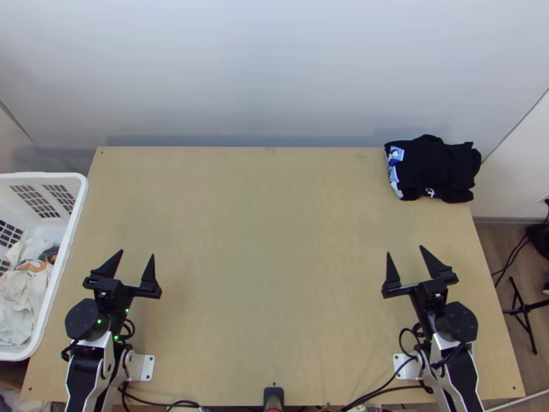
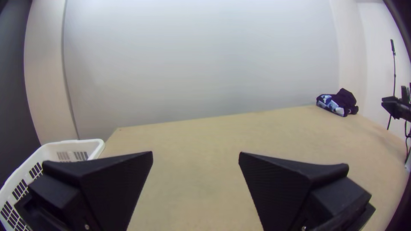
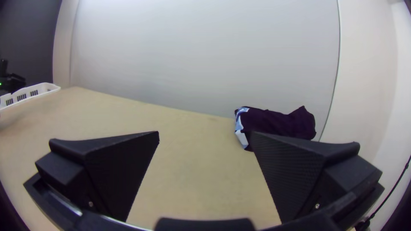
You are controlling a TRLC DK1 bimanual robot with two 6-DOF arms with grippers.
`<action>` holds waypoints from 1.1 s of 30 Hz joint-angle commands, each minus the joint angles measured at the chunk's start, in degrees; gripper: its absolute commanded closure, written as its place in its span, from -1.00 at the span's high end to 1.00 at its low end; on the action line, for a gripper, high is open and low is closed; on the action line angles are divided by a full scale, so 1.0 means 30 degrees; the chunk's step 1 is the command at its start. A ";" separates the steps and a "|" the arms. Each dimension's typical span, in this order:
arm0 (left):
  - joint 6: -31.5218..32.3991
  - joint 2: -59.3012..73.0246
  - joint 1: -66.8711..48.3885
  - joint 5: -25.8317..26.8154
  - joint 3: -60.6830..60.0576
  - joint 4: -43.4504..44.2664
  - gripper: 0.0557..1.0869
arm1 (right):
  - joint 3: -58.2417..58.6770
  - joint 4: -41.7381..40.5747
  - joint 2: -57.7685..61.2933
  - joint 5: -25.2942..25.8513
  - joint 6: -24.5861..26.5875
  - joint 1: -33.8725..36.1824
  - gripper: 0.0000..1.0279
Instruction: Fold the t-shirt
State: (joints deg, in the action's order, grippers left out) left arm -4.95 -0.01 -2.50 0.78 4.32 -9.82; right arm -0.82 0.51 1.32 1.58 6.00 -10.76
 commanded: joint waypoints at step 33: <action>0.2558 2.5873 0.0307 -0.0112 2.9088 -0.7360 0.90 | -2.9639 1.0493 2.5721 -0.0118 -0.2937 -0.1509 0.88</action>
State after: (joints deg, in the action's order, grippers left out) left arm 2.20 63.90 -1.04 0.58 76.34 -26.24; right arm -73.36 21.98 62.46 1.91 -2.79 -14.63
